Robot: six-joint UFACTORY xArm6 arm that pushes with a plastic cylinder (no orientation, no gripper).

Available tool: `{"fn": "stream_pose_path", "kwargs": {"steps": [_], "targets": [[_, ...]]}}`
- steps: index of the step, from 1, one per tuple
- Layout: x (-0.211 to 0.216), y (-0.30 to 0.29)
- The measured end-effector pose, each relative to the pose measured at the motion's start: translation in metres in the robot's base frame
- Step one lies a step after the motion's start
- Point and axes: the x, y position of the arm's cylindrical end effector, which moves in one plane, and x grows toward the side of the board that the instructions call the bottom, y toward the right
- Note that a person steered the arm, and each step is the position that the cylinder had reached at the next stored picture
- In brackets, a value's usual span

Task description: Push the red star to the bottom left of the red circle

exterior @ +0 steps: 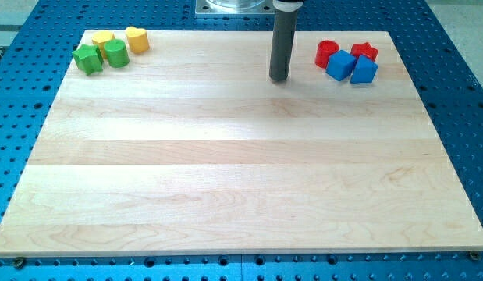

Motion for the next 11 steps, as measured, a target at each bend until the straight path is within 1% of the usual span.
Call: {"fn": "stream_pose_path", "kwargs": {"steps": [1,2,3,4,5,6,7,9,10,11], "targets": [[0.001,-0.001],[-0.035,-0.013],[-0.094,-0.022],[-0.121,0.037],[-0.114,0.144],[-0.063,0.182],[-0.042,0.18],[-0.039,0.18],[-0.032,0.133],[-0.01,0.051]]}}
